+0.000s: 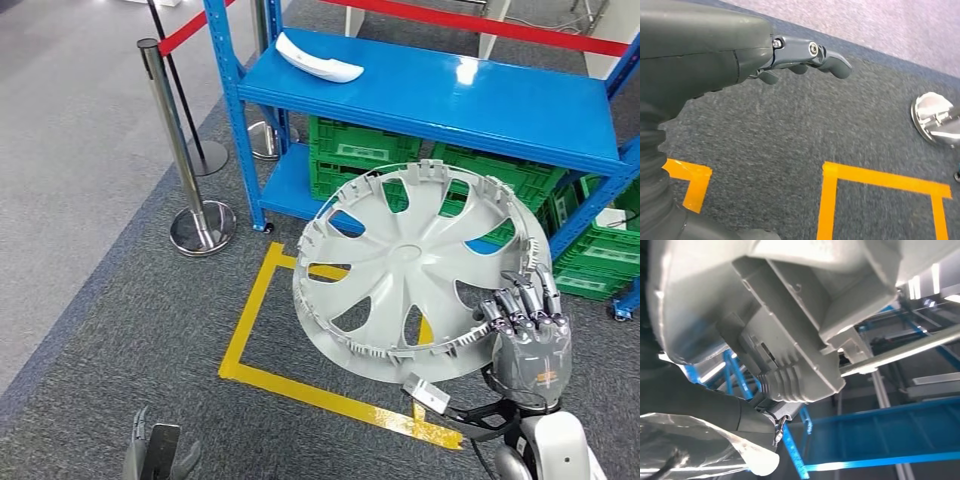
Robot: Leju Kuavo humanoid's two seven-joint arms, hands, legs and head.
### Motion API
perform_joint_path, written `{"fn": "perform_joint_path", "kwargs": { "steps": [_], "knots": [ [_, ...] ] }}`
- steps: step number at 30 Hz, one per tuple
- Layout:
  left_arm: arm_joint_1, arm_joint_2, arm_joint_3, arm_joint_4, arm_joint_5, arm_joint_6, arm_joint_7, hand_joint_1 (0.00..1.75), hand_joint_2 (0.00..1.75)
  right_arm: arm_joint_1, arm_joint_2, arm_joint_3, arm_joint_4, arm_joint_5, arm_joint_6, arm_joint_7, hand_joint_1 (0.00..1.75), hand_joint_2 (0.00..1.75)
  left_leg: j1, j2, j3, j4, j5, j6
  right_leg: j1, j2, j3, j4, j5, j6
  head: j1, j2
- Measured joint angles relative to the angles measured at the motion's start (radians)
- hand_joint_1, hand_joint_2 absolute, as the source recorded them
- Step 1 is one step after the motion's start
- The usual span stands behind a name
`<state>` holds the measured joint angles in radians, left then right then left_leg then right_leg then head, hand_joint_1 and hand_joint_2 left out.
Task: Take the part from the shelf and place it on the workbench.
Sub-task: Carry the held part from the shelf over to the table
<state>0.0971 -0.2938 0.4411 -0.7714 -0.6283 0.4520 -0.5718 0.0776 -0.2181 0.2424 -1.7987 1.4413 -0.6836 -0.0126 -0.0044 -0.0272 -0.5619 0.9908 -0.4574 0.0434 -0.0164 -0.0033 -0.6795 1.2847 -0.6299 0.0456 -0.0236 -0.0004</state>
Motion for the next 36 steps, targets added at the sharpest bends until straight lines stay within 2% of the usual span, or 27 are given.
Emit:
{"fn": "perform_joint_path", "kwargs": {
  "steps": [1,2,4,5,6,8,9,10,12,13,15,18,19,22,23,24,25,26,27,29,30,31,32,33,34,36],
  "knots": [
    [0.0,0.0,0.0,0.0,0.0,0.0,0.0,0.0,1.75,0.0,0.0,0.002,0.0,0.0,0.0,0.0,1.75,1.75,0.0,-0.014,0.0,0.001,0.001,-0.001,-0.001,0.002,0.012,-0.026,0.025,-0.001,0.0,0.0],
    [0.0,0.0,0.0,0.0,0.0,0.001,0.0,0.0,1.75,-0.001,-0.001,0.004,-0.001,-0.001,0.0,0.0,1.75,1.75,0.001,-0.027,-0.001,0.003,0.001,-0.003,-0.002,0.01,0.041,-0.086,0.062,-0.002,0.0,0.0],
    [-0.001,0.0,0.0,0.0,0.0,0.002,0.0,0.0,1.75,-0.003,-0.002,0.008,-0.004,-0.004,0.0,0.0,1.75,1.75,0.001,-0.052,-0.007,0.013,0.001,-0.01,-0.01,0.059,0.106,-0.217,0.113,-0.003,0.0,0.0],
    [-0.001,0.0,0.0,0.0,-0.001,0.004,0.0,0.0,1.75,-0.004,-0.002,0.01,-0.007,-0.005,0.0,0.0,1.75,1.75,0.001,-0.063,-0.014,0.018,0.002,-0.016,-0.012,0.08,0.126,-0.255,0.121,-0.004,0.0,0.0],
    [-0.001,0.0,0.0,0.0,-0.001,0.005,-0.001,0.0,1.75,-0.004,-0.002,0.012,-0.01,-0.006,0.0,0.0,1.75,1.75,0.002,-0.074,-0.023,0.022,0.005,-0.023,-0.013,0.094,0.133,-0.27,0.118,-0.006,0.0,0.0],
    [0.0,0.001,0.0,0.0,-0.001,0.006,-0.001,0.0,1.75,-0.005,-0.002,0.015,-0.013,-0.007,0.0,0.0,1.75,1.75,0.006,-0.093,-0.037,0.026,0.011,-0.037,-0.011,0.075,0.133,-0.271,0.119,-0.013,0.0,0.0],
    [0.0,0.002,0.001,0.0,-0.001,0.006,-0.001,0.0,1.75,-0.006,-0.002,0.017,-0.014,-0.007,0.0,0.0,1.75,1.75,0.005,-0.082,-0.042,0.033,0.007,-0.043,-0.012,0.062,0.133,-0.273,0.122,-0.019,-0.002,0.0],
    [0.0,0.002,0.001,0.0,-0.001,0.007,-0.001,0.0,1.75,-0.006,-0.002,0.017,-0.015,-0.007,0.0,0.0,1.75,1.75,0.004,-0.061,-0.053,0.054,-0.008,-0.048,-0.013,0.047,0.134,-0.276,0.123,-0.025,-0.005,0.0],
    [-0.001,0.002,0.0,0.001,-0.001,0.008,-0.001,0.0,1.75,-0.006,-0.002,0.018,-0.018,-0.007,0.0,0.0,1.75,1.75,0.003,-0.005,-0.097,0.155,-0.064,-0.058,-0.01,0.018,0.135,-0.278,0.124,-0.035,-0.011,0.0],
    [-0.002,0.002,0.0,0.001,0.0,0.008,-0.002,0.0,1.75,-0.006,-0.002,0.019,-0.019,-0.007,0.0,0.0,1.75,1.75,0.006,0.008,-0.125,0.218,-0.095,-0.061,-0.008,0.004,0.135,-0.278,0.124,-0.038,-0.013,0.0],
    [-0.002,0.002,0.0,0.001,0.0,0.008,-0.002,0.0,1.75,-0.006,-0.002,0.019,-0.019,-0.007,0.0,0.0,1.75,1.75,0.009,0.015,-0.159,0.297,-0.128,-0.064,-0.006,-0.011,0.134,-0.278,0.123,-0.039,-0.013,0.0],
    [-0.001,0.002,0.0,0.001,0.0,0.008,-0.002,0.0,1.75,-0.006,-0.002,0.02,-0.019,-0.007,0.0,0.0,1.75,1.75,0.009,0.016,-0.167,0.317,-0.133,-0.065,-0.005,-0.018,0.134,-0.278,0.123,-0.039,-0.013,0.0],
    [-0.001,0.002,0.0,0.001,0.0,0.008,-0.002,0.0,1.75,-0.006,-0.002,0.021,-0.02,-0.007,0.0,0.0,1.75,1.75,0.009,0.019,-0.151,0.29,-0.111,-0.063,-0.004,-0.031,0.135,-0.278,0.123,-0.039,-0.013,0.0],
    [-0.001,0.003,0.001,0.001,-0.001,0.009,-0.002,0.0,1.75,-0.007,-0.002,0.032,-0.031,-0.007,0.0,0.0,1.75,1.75,-0.007,0.075,-0.037,0.068,-0.017,-0.036,0.008,-0.093,0.138,-0.277,0.119,-0.031,-0.013,0.0],
    [-0.001,0.003,0.001,0.001,-0.001,0.01,-0.002,0.0,1.75,-0.007,-0.002,0.035,-0.034,-0.007,0.0,0.0,1.75,1.75,-0.013,0.086,-0.018,0.025,-0.007,-0.027,0.01,-0.108,0.139,-0.279,0.118,-0.027,-0.012,0.0],
    [0.0,0.003,0.002,0.001,-0.001,0.01,-0.002,0.0,1.75,-0.008,-0.002,0.037,-0.035,-0.007,0.0,0.0,1.75,1.75,-0.012,0.074,-0.019,0.021,-0.004,-0.022,0.011,-0.12,0.141,-0.281,0.118,-0.022,-0.012,0.0],
    [0.001,0.002,0.002,0.001,-0.001,0.01,-0.002,0.0,1.75,-0.008,-0.003,0.038,-0.037,-0.007,0.0,0.0,1.75,1.75,-0.01,0.064,-0.018,0.015,0.001,-0.018,0.01,-0.118,0.141,-0.279,0.113,-0.017,-0.012,0.0],
    [0.001,0.001,0.003,0.001,-0.001,0.011,-0.002,0.0,1.75,-0.009,-0.004,0.04,-0.039,-0.007,0.0,0.0,1.75,1.75,-0.007,0.053,-0.016,0.008,0.006,-0.012,0.008,-0.1,0.135,-0.267,0.102,-0.013,-0.01,0.0],
    [0.001,0.0,0.002,0.001,-0.001,0.012,-0.002,0.0,1.75,-0.01,-0.005,0.042,-0.041,-0.007,0.0,0.001,1.75,1.75,-0.003,0.043,-0.014,0.001,0.012,-0.007,0.007,-0.072,0.119,-0.233,0.079,-0.01,-0.007,0.0],
    [0.001,0.0,0.002,0.002,-0.002,0.012,-0.002,0.0,1.75,-0.01,-0.007,0.047,-0.043,-0.008,0.0,0.001,1.75,1.75,0.0,0.023,-0.016,-0.002,0.016,-0.002,0.004,-0.015,0.058,-0.109,0.018,-0.005,-0.001,0.0],
    [0.001,0.0,0.002,0.002,-0.003,0.012,-0.002,0.0,1.75,-0.01,-0.008,0.048,-0.043,-0.008,0.0,0.001,1.75,1.75,0.0,0.011,-0.017,-0.001,0.017,-0.001,0.004,-0.004,0.027,-0.046,-0.004,-0.003,0.001,0.0],
    [0.001,0.0,0.002,0.002,-0.003,0.012,-0.002,0.0,1.75,-0.009,-0.008,0.05,-0.043,-0.008,0.0,0.001,1.75,1.75,0.0,-0.001,-0.018,0.0,0.017,-0.001,0.004,0.0,0.007,-0.01,-0.008,-0.002,0.002,0.0],
    [0.001,0.0,0.002,0.003,-0.003,0.012,-0.001,0.0,1.75,-0.008,-0.009,0.052,-0.043,-0.008,0.0,0.001,1.75,1.75,0.0,-0.014,-0.018,0.001,0.017,-0.001,0.003,0.002,0.006,-0.012,0.007,-0.001,0.002,0.0],
    [0.001,0.0,0.002,0.003,-0.003,0.012,-0.001,0.0,1.75,-0.008,-0.01,0.054,-0.043,-0.008,0.0,0.001,1.75,1.75,0.001,-0.029,-0.018,0.005,0.017,-0.002,0.001,0.006,0.025,-0.058,0.042,0.0,0.002,0.0],
    [0.001,0.0,0.002,0.003,-0.003,0.012,-0.001,0.0,1.75,-0.007,-0.01,0.057,-0.043,-0.008,0.0,0.001,1.75,1.75,0.003,-0.043,-0.019,0.009,0.015,-0.005,-0.002,0.018,0.056,-0.126,0.08,0.002,0.002,0.0],
    [0.001,0.0,0.002,0.003,-0.004,0.012,-0.001,0.0,1.75,-0.008,-0.011,0.06,-0.045,-0.008,0.0,0.001,1.75,1.75,0.003,-0.068,-0.028,0.025,0.011,-0.016,-0.009,0.06,0.112,-0.24,0.118,0.004,0.003,0.0]
  ]
}}
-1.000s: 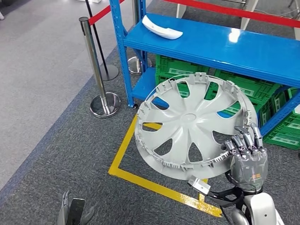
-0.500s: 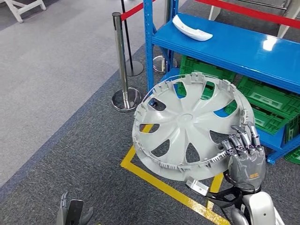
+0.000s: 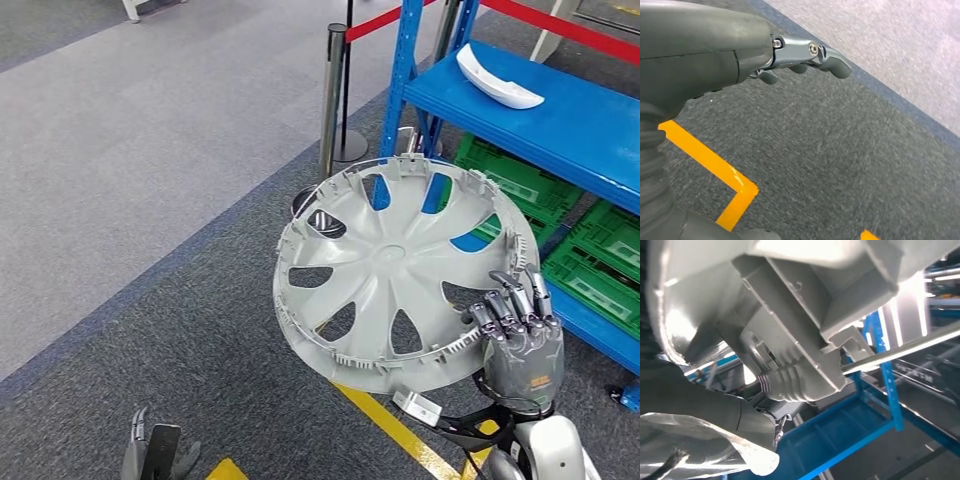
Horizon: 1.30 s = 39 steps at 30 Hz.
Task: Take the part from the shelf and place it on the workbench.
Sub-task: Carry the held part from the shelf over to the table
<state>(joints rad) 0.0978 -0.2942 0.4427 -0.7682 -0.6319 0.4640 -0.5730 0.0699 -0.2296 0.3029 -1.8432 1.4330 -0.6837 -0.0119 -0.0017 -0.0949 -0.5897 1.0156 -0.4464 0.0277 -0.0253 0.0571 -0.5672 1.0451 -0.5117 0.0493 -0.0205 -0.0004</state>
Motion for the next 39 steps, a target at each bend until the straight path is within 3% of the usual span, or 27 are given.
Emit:
{"fn": "perform_joint_path", "kwargs": {
  "steps": [2,3,4,6,8,10,11,13,15,17,19,20,22,24,25,26,27,28,30,32,34,35,37,39],
  "knots": [
    [0.0,0.0,0.0,0.0,-0.001,0.0,0.0,0.0,1.75,0.0,0.0,0.003,-0.002,0.0,0.0,0.0,1.75,1.75,0.0,-0.021,-0.014,0.01,0.002,-0.012,0.0,0.017,0.015,-0.023,-0.005,-0.006,0.0,0.0],
    [0.001,0.001,0.001,0.001,-0.001,0.0,0.0,0.0,1.75,0.0,0.0,0.004,-0.004,0.0,-0.001,0.0,1.75,1.75,0.002,-0.031,-0.019,0.011,0.005,-0.017,0.0,0.007,0.016,-0.023,-0.004,-0.013,-0.001,0.0],
    [0.002,0.001,0.002,0.001,-0.001,0.0,0.0,0.0,1.75,0.0,0.0,0.004,-0.004,0.0,-0.001,0.0,1.75,1.75,0.002,-0.028,-0.023,0.013,0.005,-0.022,-0.001,-0.005,0.016,-0.023,-0.002,-0.019,-0.001,0.0],
    [0.003,0.001,0.002,0.001,-0.001,0.001,0.001,0.0,1.75,0.001,0.0,0.004,-0.005,0.001,-0.001,0.0,1.75,1.75,-0.001,0.021,-0.044,0.055,-0.022,-0.033,-0.002,-0.03,0.018,-0.025,-0.001,-0.032,-0.006,0.0],
    [0.003,0.001,0.002,0.001,-0.003,0.001,0.002,0.0,1.75,0.002,0.0,0.004,-0.006,0.001,-0.001,0.001,1.75,1.75,0.0,0.076,-0.099,0.174,-0.081,-0.04,0.002,-0.057,0.019,-0.025,-0.003,-0.04,-0.012,0.0],
    [0.003,0.001,0.002,0.002,-0.004,0.001,0.004,0.0,1.75,0.002,0.0,0.004,-0.007,0.0,-0.001,0.001,1.75,1.75,0.004,0.086,-0.151,0.286,-0.12,-0.043,0.005,-0.085,0.02,-0.025,-0.005,-0.043,-0.012,0.0],
    [0.003,0.001,0.003,0.002,-0.005,0.001,0.005,0.0,1.75,0.002,0.0,0.005,-0.007,0.001,-0.001,0.001,1.75,1.75,0.004,0.087,-0.156,0.299,-0.115,-0.041,0.006,-0.098,0.021,-0.025,-0.007,-0.043,-0.013,0.0],
    [0.003,0.001,0.003,0.002,-0.005,0.001,0.006,0.0,1.75,0.002,0.0,0.005,-0.007,0.001,0.0,0.0,1.75,1.75,0.002,0.097,-0.113,0.212,-0.06,-0.032,0.009,-0.123,0.026,-0.025,-0.011,-0.043,-0.013,0.0],
    [0.003,0.001,0.003,0.002,-0.005,0.001,0.006,0.0,1.75,0.002,0.0,0.006,-0.008,0.002,-0.001,0.0,1.75,1.75,-0.013,0.151,-0.046,0.08,-0.014,-0.012,0.014,-0.145,0.031,-0.025,-0.016,-0.04,-0.012,0.0],
    [0.003,0.001,0.003,0.002,-0.005,0.001,0.006,0.0,1.75,0.002,0.0,0.006,-0.008,0.001,-0.001,0.001,1.75,1.75,-0.027,0.187,-0.021,0.02,-0.007,0.003,0.019,-0.167,0.033,-0.026,-0.021,-0.034,-0.012,0.0],
    [0.003,0.001,0.004,0.002,-0.005,0.001,0.006,0.0,1.75,0.002,0.0,0.007,-0.008,0.002,-0.001,0.001,1.75,1.75,-0.028,0.165,-0.023,0.012,-0.005,0.008,0.021,-0.193,0.038,-0.032,-0.024,-0.024,-0.012,0.0],
    [0.004,0.0,0.004,0.002,-0.005,0.001,0.006,0.0,1.75,0.001,-0.001,0.008,-0.009,0.002,-0.001,0.001,1.75,1.75,-0.026,0.151,-0.019,0.005,-0.001,0.012,0.021,-0.191,0.04,-0.031,-0.03,-0.019,-0.011,0.0],
    [0.004,-0.001,0.004,0.002,-0.005,0.001,0.006,0.0,1.75,0.0,-0.003,0.01,-0.01,0.002,-0.001,0.001,1.75,1.75,-0.018,0.124,-0.011,-0.01,0.007,0.021,0.018,-0.14,0.02,0.019,-0.066,-0.011,-0.005,0.0],
    [0.004,-0.001,0.003,0.003,-0.005,0.001,0.006,0.0,1.75,0.0,-0.004,0.011,-0.011,0.001,-0.001,0.001,1.75,1.75,-0.013,0.098,-0.009,-0.014,0.01,0.026,0.015,-0.075,-0.044,0.145,-0.123,-0.008,0.0,0.0],
    [0.004,-0.001,0.003,0.003,-0.006,0.0,0.006,0.0,1.75,0.001,-0.005,0.012,-0.011,0.001,-0.001,0.001,1.75,1.75,-0.013,0.084,-0.009,-0.014,0.01,0.027,0.015,-0.063,-0.078,0.206,-0.141,-0.007,0.001,0.0],
    [0.004,-0.001,0.003,0.004,-0.006,0.0,0.006,0.0,1.75,0.003,-0.005,0.013,-0.011,0.0,-0.001,0.001,1.75,1.75,-0.013,0.069,-0.008,-0.013,0.01,0.028,0.015,-0.059,-0.101,0.239,-0.141,-0.005,0.001,0.0],
    [0.004,-0.001,0.003,0.004,-0.006,0.0,0.006,0.0,1.75,0.004,-0.005,0.014,-0.011,0.001,-0.001,0.0,1.75,1.75,-0.012,0.053,-0.007,-0.011,0.009,0.027,0.014,-0.057,-0.106,0.232,-0.12,-0.004,0.001,0.0],
    [0.004,-0.001,0.003,0.004,-0.006,0.0,0.006,0.0,1.75,0.004,-0.005,0.014,-0.011,0.001,-0.001,0.001,1.75,1.75,-0.011,0.037,-0.007,-0.008,0.008,0.026,0.012,-0.052,-0.093,0.188,-0.082,-0.003,0.001,0.0],
    [0.004,-0.001,0.003,0.005,-0.008,0.001,0.006,0.0,1.75,0.004,-0.006,0.014,-0.011,0.0,-0.001,0.001,1.75,1.75,-0.009,0.008,-0.01,0.004,0.002,0.017,0.004,-0.014,-0.041,0.057,-0.011,0.0,0.002,0.0],
    [0.004,0.0,0.004,0.005,-0.011,0.001,0.007,0.0,1.75,0.003,-0.006,0.016,-0.012,-0.001,-0.001,0.002,1.75,1.75,-0.009,-0.014,-0.022,0.017,0.0,0.007,-0.001,0.022,-0.01,-0.008,0.006,-0.005,0.002,0.0],
    [0.004,0.001,0.005,0.006,-0.012,0.002,0.007,0.0,1.75,0.003,-0.006,0.017,-0.013,-0.001,-0.001,0.002,1.75,1.75,-0.007,-0.035,-0.031,0.02,0.004,-0.002,-0.001,0.014,-0.003,-0.011,0.003,-0.016,0.001,0.0],
    [0.004,0.001,0.005,0.006,-0.012,0.002,0.007,0.0,1.75,0.003,-0.006,0.017,-0.013,-0.001,-0.001,0.002,1.75,1.75,-0.008,-0.029,-0.034,0.023,0.002,-0.008,-0.001,0.002,-0.001,-0.013,0.004,-0.021,0.001,0.0],
    [0.004,0.002,0.006,0.007,-0.012,0.003,0.007,0.0,1.75,0.002,-0.006,0.018,-0.013,0.0,-0.001,0.003,1.75,1.75,-0.01,0.017,-0.054,0.069,-0.025,-0.019,-0.003,-0.024,0.006,-0.018,0.004,-0.034,-0.006,0.0],
    [0.003,0.001,0.005,0.008,-0.012,0.003,0.007,0.0,1.75,0.002,-0.007,0.018,-0.013,-0.001,-0.001,0.003,1.75,1.75,-0.006,0.071,-0.11,0.189,-0.083,-0.029,0.001,-0.051,0.011,-0.018,0.0,-0.042,-0.013,0.0]
  ]
}}
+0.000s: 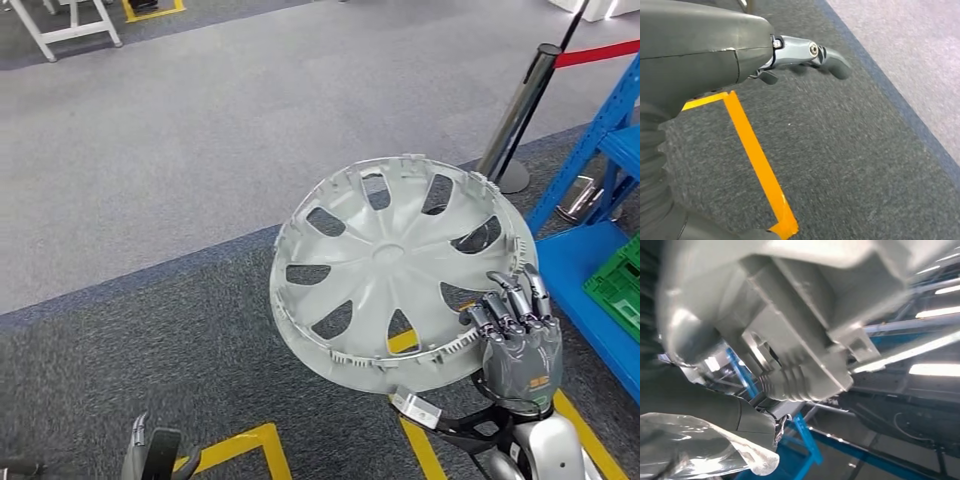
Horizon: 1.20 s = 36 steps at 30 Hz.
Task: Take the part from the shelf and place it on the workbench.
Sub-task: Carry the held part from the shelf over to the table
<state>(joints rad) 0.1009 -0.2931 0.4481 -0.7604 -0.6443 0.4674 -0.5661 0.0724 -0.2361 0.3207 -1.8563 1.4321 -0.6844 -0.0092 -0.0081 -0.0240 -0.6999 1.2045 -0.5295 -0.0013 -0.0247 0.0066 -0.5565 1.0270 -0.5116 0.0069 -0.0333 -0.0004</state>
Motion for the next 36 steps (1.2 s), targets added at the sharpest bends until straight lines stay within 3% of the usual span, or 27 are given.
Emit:
{"fn": "perform_joint_path", "kwargs": {
  "steps": [2,3,5,7,9,11,13,15,17,18,19,20,22,24,26,28,30,32,33,34,36],
  "knots": [
    [0.0,0.0,0.0,0.002,0.0,0.0,0.0,0.0,1.75,0.001,0.0,0.0,0.0,0.0,0.0,0.0,1.75,1.75,0.005,0.014,-0.053,0.109,-0.036,-0.004,0.002,-0.028,0.002,0.0,-0.004,-0.003,0.0,0.0],
    [0.0,0.0,0.0,0.003,0.0,0.0,0.0,0.0,1.75,0.001,0.0,0.0,0.0,0.0,0.0,0.0,1.75,1.75,0.007,0.015,-0.058,0.116,-0.027,-0.004,0.003,-0.042,0.004,0.0,-0.005,-0.003,0.0,0.0],
    [0.0,0.0,0.001,0.004,-0.001,0.0,0.0,0.0,1.75,0.001,0.0,0.001,0.0,0.0,0.0,0.0,1.75,1.75,0.005,0.028,-0.008,0.017,0.034,0.003,0.005,-0.067,0.01,0.0,-0.01,-0.001,0.0,0.0],
    [-0.001,0.0,0.001,0.004,-0.001,0.0,0.0,0.0,1.75,0.0,0.0,0.002,0.0,-0.001,0.0,0.0,1.75,1.75,-0.007,0.077,0.058,-0.112,0.077,0.017,0.008,-0.088,0.016,-0.001,-0.016,0.004,0.0,0.0],
    [-0.001,0.0,0.0,0.005,-0.001,0.001,0.0,0.0,1.75,-0.001,0.0,0.002,0.0,-0.001,0.0,0.0,1.75,1.75,-0.02,0.105,0.079,-0.163,0.079,0.027,0.013,-0.108,0.02,-0.004,-0.021,0.012,0.0,0.0],
    [-0.001,0.0,0.001,0.006,-0.001,0.001,0.0,0.0,1.75,-0.001,0.0,0.002,0.0,-0.002,0.0,0.0,1.75,1.75,-0.02,0.084,0.079,-0.174,0.082,0.035,0.014,-0.124,0.023,-0.008,-0.026,0.023,0.001,0.0],
    [-0.002,-0.001,0.002,0.006,-0.002,0.004,0.0,0.0,1.75,-0.002,-0.001,0.003,0.0,-0.003,0.0,-0.001,1.75,1.75,-0.013,0.059,0.084,-0.185,0.089,0.046,0.011,-0.085,0.01,0.023,-0.052,0.03,0.004,0.0],
    [-0.004,-0.001,0.002,0.007,-0.002,0.005,0.0,0.0,1.75,-0.003,-0.001,0.004,0.0,-0.004,0.0,0.0,1.75,1.75,-0.009,0.035,0.088,-0.19,0.09,0.053,0.01,-0.026,-0.048,0.138,-0.108,0.032,0.01,0.0],
    [-0.004,-0.001,0.001,0.009,-0.002,0.006,0.0,0.0,1.75,-0.001,-0.001,0.004,0.0,-0.005,0.0,0.0,1.75,1.75,-0.009,0.009,0.088,-0.189,0.089,0.056,0.011,-0.009,-0.118,0.26,-0.146,0.033,0.013,0.0],
    [-0.004,-0.001,0.002,0.01,-0.002,0.006,0.0,0.0,1.75,0.0,-0.001,0.005,0.0,-0.005,0.0,0.0,1.75,1.75,-0.008,-0.006,0.089,-0.188,0.089,0.056,0.011,-0.007,-0.134,0.277,-0.137,0.034,0.013,0.0],
    [-0.005,-0.001,0.002,0.011,-0.002,0.006,0.0,0.0,1.75,0.0,-0.001,0.005,0.0,-0.005,0.0,0.0,1.75,1.75,-0.008,-0.021,0.09,-0.187,0.089,0.056,0.01,-0.006,-0.131,0.255,-0.108,0.034,0.013,0.0],
    [-0.005,-0.001,0.002,0.013,-0.002,0.006,0.0,0.0,1.75,0.0,-0.001,0.005,0.0,-0.005,0.0,0.0,1.75,1.75,-0.006,-0.036,0.091,-0.185,0.087,0.054,0.008,0.001,-0.11,0.197,-0.065,0.035,0.013,0.0],
    [-0.005,-0.001,0.002,0.014,-0.002,0.006,0.0,0.0,1.75,0.0,-0.001,0.005,0.0,-0.005,0.0,0.0,1.75,1.75,-0.005,-0.064,0.089,-0.175,0.083,0.047,0.001,0.044,-0.053,0.065,-0.005,0.036,0.012,0.0],
    [-0.006,0.0,0.002,0.016,-0.002,0.006,0.0,0.0,1.75,0.0,-0.001,0.006,0.0,-0.006,-0.001,0.0,1.75,1.75,-0.004,-0.087,0.081,-0.168,0.083,0.037,-0.002,0.073,-0.023,0.008,0.006,0.034,0.012,0.0],
    [-0.005,0.001,0.003,0.018,-0.002,0.006,0.0,0.0,1.75,0.0,-0.001,0.006,0.0,-0.005,-0.001,0.0,1.75,1.75,0.0,-0.106,0.074,-0.167,0.086,0.026,0.0,0.055,-0.016,0.004,0.008,0.026,0.012,0.0],
    [-0.005,0.002,0.003,0.021,-0.002,0.007,0.0,0.0,1.75,0.0,-0.001,0.006,0.0,-0.005,-0.001,0.0,1.75,1.75,-0.001,-0.072,0.062,-0.138,0.069,0.016,0.0,0.031,-0.008,-0.002,0.008,0.015,0.006,0.0],
    [-0.006,0.002,0.003,0.022,-0.002,0.008,0.0,0.0,1.75,0.0,-0.001,0.006,0.0,-0.005,-0.001,0.0,1.75,1.75,-0.001,-0.011,0.015,-0.036,0.018,0.005,0.003,0.004,0.0,-0.005,0.005,0.005,0.001,0.0],
    [-0.006,0.002,0.003,0.024,-0.002,0.008,0.0,0.0,1.75,0.0,-0.001,0.007,0.0,-0.005,-0.001,0.0,1.75,1.75,0.005,0.011,-0.046,0.089,-0.029,-0.001,0.005,-0.023,0.004,-0.005,0.0,0.0,0.0,0.0],
    [-0.006,0.002,0.003,0.025,-0.002,0.008,0.0,0.0,1.75,0.001,-0.001,0.007,0.0,-0.005,-0.001,0.0,1.75,1.75,0.007,0.013,-0.061,0.118,-0.031,-0.002,0.006,-0.037,0.006,-0.005,-0.002,0.0,0.0,0.0],
    [-0.006,0.002,0.003,0.026,-0.002,0.008,0.0,0.0,1.75,0.001,-0.001,0.007,0.0,-0.005,-0.001,0.0,1.75,1.75,0.008,0.015,-0.056,0.104,-0.013,-0.002,0.007,-0.05,0.009,-0.005,-0.004,0.0,0.0,0.0],
    [-0.006,0.002,0.004,0.027,-0.002,0.008,0.0,0.0,1.75,0.001,-0.001,0.008,0.0,-0.005,-0.001,0.0,1.75,1.75,0.005,0.036,0.005,-0.018,0.052,0.006,0.007,-0.074,0.016,-0.005,-0.01,0.003,0.0,0.0]
  ]
}}
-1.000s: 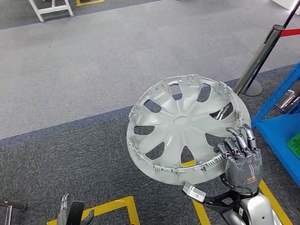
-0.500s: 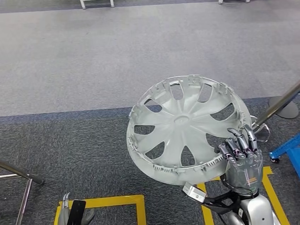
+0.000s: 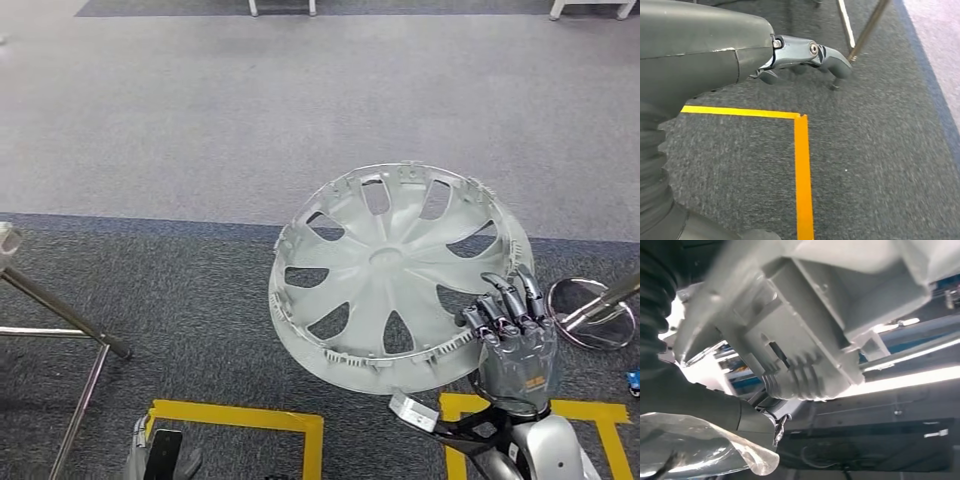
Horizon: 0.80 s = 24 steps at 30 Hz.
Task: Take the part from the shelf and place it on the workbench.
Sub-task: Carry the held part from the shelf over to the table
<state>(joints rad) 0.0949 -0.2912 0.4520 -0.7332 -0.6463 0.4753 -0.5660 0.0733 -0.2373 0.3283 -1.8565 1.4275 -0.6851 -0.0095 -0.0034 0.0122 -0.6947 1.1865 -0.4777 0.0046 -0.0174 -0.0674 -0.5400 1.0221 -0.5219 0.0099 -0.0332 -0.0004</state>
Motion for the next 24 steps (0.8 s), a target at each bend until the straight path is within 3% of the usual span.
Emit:
{"fn": "perform_joint_path", "kwargs": {
  "steps": [1,3,5,6,8,10,11,12,13,15,16,18,19,20,21,22,24],
  "knots": [
    [0.0,0.0,0.0,0.0,0.0,0.0,0.0,0.0,1.75,0.0,0.0,0.0,0.0,0.0,0.0,0.0,1.75,1.75,-0.006,0.022,0.035,-0.069,0.022,0.005,0.002,-0.011,0.003,0.0,-0.004,0.003,0.0,0.0],
    [-0.002,0.0,0.0,0.001,0.0,0.0,-0.001,0.0,1.75,-0.001,0.0,0.0,0.0,0.0,0.0,0.0,1.75,1.75,-0.018,0.052,0.071,-0.143,0.034,0.016,0.006,-0.03,0.007,-0.001,-0.01,0.012,0.001,0.0],
    [-0.003,0.0,0.001,0.001,0.0,0.0,-0.001,0.0,1.75,-0.001,0.0,0.001,0.0,0.0,0.0,0.0,1.75,1.75,-0.023,0.038,0.071,-0.151,0.031,0.024,0.006,-0.05,0.012,-0.006,-0.013,0.023,0.003,0.0],
    [-0.003,-0.001,0.003,0.002,0.0,0.0,-0.001,0.0,1.75,-0.002,0.0,0.002,0.0,0.001,0.0,-0.001,1.75,1.75,-0.021,0.026,0.074,-0.158,0.033,0.03,0.005,-0.048,0.013,-0.005,-0.018,0.028,0.004,0.0],
    [-0.003,-0.002,0.005,0.002,0.0,0.001,-0.001,0.0,1.75,-0.003,0.0,0.003,0.0,0.001,0.0,-0.001,1.75,1.75,-0.015,0.005,0.082,-0.17,0.038,0.041,0.003,-0.005,-0.007,0.038,-0.046,0.035,0.007,0.0],
    [-0.005,-0.003,0.006,0.003,-0.001,0.0,-0.002,0.0,1.75,-0.002,0.0,0.003,0.0,0.0,0.0,0.0,1.75,1.75,-0.013,-0.016,0.086,-0.173,0.038,0.047,0.003,0.048,-0.072,0.154,-0.098,0.036,0.011,0.0],
    [-0.006,-0.003,0.007,0.004,-0.001,0.0,-0.002,0.0,1.75,-0.001,0.0,0.003,0.0,0.0,0.0,0.0,1.75,1.75,-0.013,-0.028,0.086,-0.172,0.037,0.049,0.003,0.059,-0.109,0.215,-0.117,0.037,0.012,0.0],
    [-0.006,-0.003,0.008,0.004,-0.001,0.0,-0.002,0.0,1.75,0.0,0.0,0.004,0.0,0.0,0.0,0.0,1.75,1.75,-0.013,-0.042,0.086,-0.171,0.036,0.05,0.003,0.064,-0.135,0.253,-0.12,0.037,0.012,0.0],
    [-0.006,-0.003,0.009,0.004,-0.001,0.0,-0.002,0.0,1.75,0.002,0.0,0.004,0.0,0.0,0.0,0.0,1.75,1.75,-0.012,-0.056,0.086,-0.169,0.035,0.05,0.003,0.066,-0.145,0.254,-0.103,0.037,0.012,0.0],
    [-0.006,-0.003,0.01,0.005,-0.001,0.0,-0.002,0.0,1.75,0.002,0.0,0.004,0.0,0.0,0.0,0.0,1.75,1.75,-0.01,-0.087,0.088,-0.163,0.031,0.046,-0.001,0.081,-0.111,0.154,-0.028,0.038,0.012,0.0],
    [-0.006,-0.003,0.011,0.005,-0.001,0.0,-0.002,0.0,1.75,0.002,0.0,0.004,0.0,0.0,0.0,0.0,1.75,1.75,-0.01,-0.1,0.086,-0.158,0.029,0.042,-0.005,0.103,-0.085,0.092,0.0,0.038,0.013,0.0],
    [-0.007,-0.002,0.011,0.006,-0.001,0.0,-0.002,0.0,1.75,0.001,0.0,0.004,0.0,0.0,-0.001,0.0,1.75,1.75,-0.008,-0.125,0.079,-0.15,0.027,0.032,-0.009,0.139,-0.046,0.017,0.02,0.034,0.012,0.0],
    [-0.006,-0.002,0.012,0.006,-0.001,0.0,-0.002,0.0,1.75,0.001,0.0,0.004,-0.001,0.0,-0.002,0.0,1.75,1.75,-0.007,-0.136,0.075,-0.148,0.029,0.027,-0.008,0.143,-0.04,0.012,0.015,0.03,0.012,0.0],
    [-0.006,-0.001,0.012,0.006,-0.001,0.0,-0.002,0.0,1.75,0.001,0.0,0.004,-0.001,0.0,-0.002,0.0,1.75,1.75,-0.005,-0.147,0.073,-0.149,0.03,0.022,-0.007,0.133,-0.035,0.01,0.017,0.025,0.011,0.0],
    [-0.005,0.0,0.012,0.007,-0.001,0.0,-0.002,0.0,1.75,0.001,0.0,0.004,-0.001,0.001,-0.002,0.0,1.75,1.75,-0.004,-0.143,0.072,-0.147,0.029,0.017,-0.006,0.121,-0.032,0.008,0.018,0.02,0.012,0.0],
    [-0.004,0.0,0.013,0.007,-0.001,0.0,-0.002,0.0,1.75,0.001,0.0,0.004,-0.001,0.001,-0.002,0.0,1.75,1.75,-0.006,-0.123,0.067,-0.135,0.021,0.012,-0.006,0.109,-0.028,0.005,0.018,0.013,0.009,0.0],
    [-0.005,0.001,0.012,0.008,-0.001,0.001,-0.002,0.0,1.75,0.001,0.0,0.003,-0.002,0.001,-0.002,0.0,1.75,1.75,-0.007,-0.06,0.03,-0.054,-0.024,0.002,-0.004,0.082,-0.019,0.0,0.016,0.001,0.003,0.0]
  ]
}}
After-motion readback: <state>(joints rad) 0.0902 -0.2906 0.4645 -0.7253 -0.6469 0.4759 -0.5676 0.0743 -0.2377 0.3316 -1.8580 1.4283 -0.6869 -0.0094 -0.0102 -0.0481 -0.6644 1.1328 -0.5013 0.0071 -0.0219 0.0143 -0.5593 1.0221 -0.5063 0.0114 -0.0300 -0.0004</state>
